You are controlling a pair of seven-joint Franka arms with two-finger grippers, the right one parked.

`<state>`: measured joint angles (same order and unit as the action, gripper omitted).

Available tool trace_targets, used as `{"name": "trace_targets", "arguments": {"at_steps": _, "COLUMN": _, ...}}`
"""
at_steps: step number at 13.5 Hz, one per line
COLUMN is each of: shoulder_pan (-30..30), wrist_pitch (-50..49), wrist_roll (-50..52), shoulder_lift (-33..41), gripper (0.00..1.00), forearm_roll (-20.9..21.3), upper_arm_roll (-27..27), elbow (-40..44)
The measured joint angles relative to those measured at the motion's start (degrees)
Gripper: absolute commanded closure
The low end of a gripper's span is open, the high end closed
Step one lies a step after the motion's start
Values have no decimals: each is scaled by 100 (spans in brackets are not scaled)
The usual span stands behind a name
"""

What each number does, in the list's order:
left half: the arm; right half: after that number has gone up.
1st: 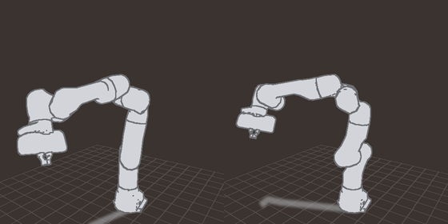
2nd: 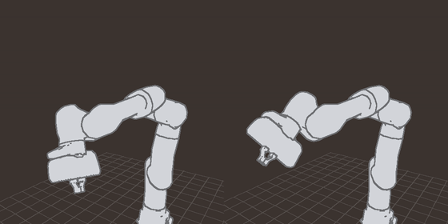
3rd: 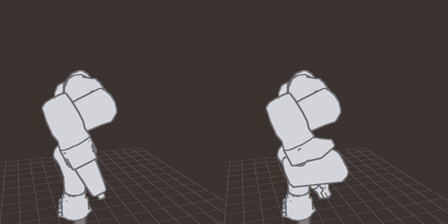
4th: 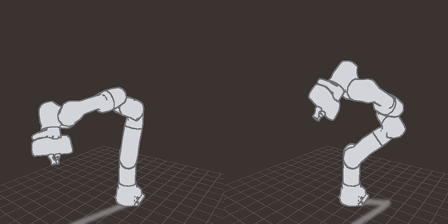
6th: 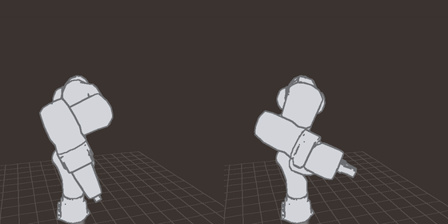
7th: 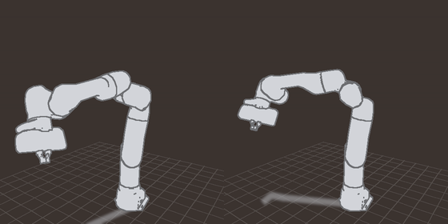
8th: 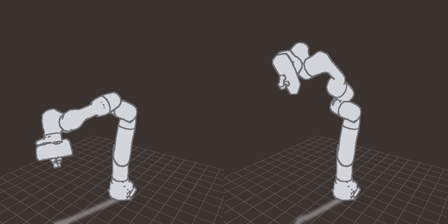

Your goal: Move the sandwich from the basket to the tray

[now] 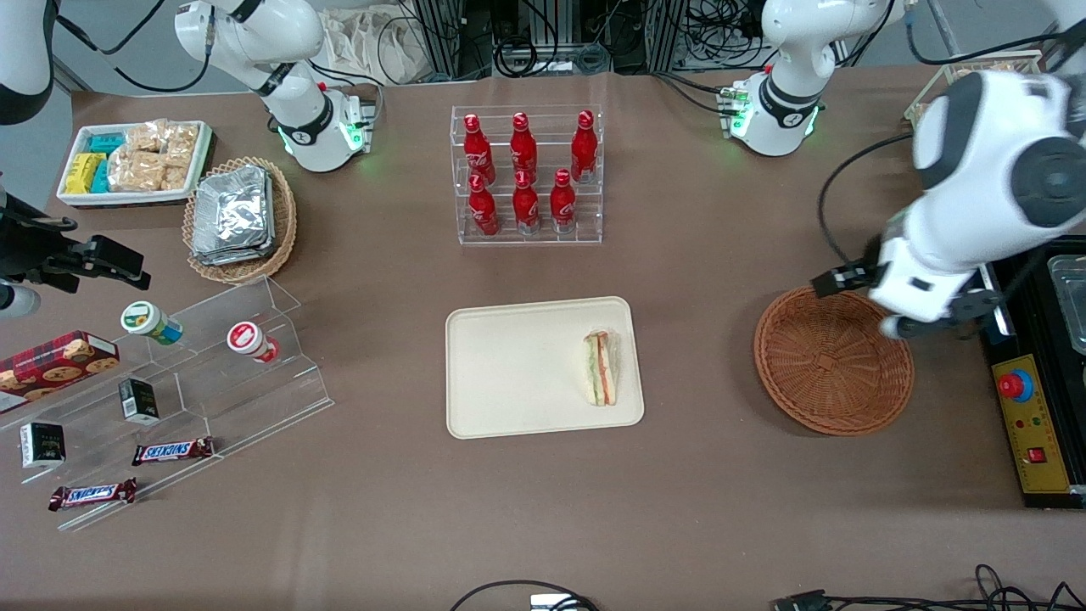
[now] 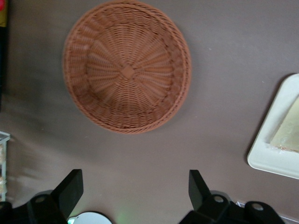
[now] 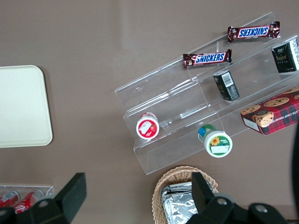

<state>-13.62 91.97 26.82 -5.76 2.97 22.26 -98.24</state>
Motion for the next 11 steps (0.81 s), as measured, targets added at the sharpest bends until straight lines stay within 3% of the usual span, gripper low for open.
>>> {"name": "trace_targets", "arguments": {"at_steps": 8, "shoulder_pan": -514, "wrist_pitch": 68, "wrist_roll": -811, "shoulder_lift": 500, "gripper": 0, "forearm_roll": -92, "upper_arm_roll": 3, "elbow": -473}}
{"name": "trace_targets", "arguments": {"at_steps": 11, "shoulder_pan": -593, "wrist_pitch": -6, "wrist_roll": -1174, "shoulder_lift": 442, "gripper": 0, "forearm_roll": -100, "upper_arm_roll": 0, "elbow": -201}}
